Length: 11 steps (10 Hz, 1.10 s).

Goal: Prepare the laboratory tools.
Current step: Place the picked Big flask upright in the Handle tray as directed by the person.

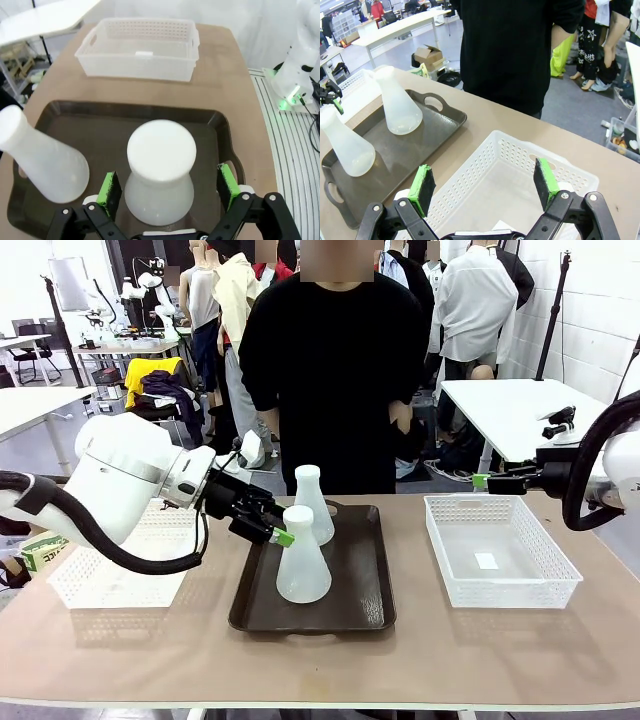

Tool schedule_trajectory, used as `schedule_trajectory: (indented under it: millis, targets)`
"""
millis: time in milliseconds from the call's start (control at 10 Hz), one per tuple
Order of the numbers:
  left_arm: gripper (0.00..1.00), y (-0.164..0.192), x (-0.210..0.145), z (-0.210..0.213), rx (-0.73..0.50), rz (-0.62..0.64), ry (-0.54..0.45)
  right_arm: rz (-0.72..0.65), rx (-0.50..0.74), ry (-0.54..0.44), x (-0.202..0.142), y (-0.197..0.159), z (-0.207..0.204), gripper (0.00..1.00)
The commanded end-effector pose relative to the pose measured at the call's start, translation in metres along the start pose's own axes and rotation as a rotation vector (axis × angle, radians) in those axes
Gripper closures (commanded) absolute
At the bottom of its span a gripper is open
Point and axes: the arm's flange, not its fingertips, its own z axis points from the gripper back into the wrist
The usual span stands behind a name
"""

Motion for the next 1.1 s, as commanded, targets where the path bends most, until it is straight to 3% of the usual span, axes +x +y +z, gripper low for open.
schedule_trajectory:
  millis: [0,100,200,1000]
  targets:
    - [0.0,0.0032,-0.0017,0.0053,0.02,0.034,0.033,-0.009,-0.002,0.002,-0.001,0.0007,0.0,0.0]
    - [0.0,0.0055,-0.0034,0.0036,0.033,0.028,0.064,-0.009,-0.002,0.002,-0.001,0.0007,0.0,0.0]
    - [0.0,0.0022,-0.0039,0.0031,0.008,0.015,0.01,-0.009,-0.002,0.002,-0.001,0.0007,0.0,0.0]
    - [0.0,0.0022,-0.0039,0.0031,0.008,0.015,0.01,-0.009,-0.002,0.002,-0.001,0.0007,0.0,0.0]
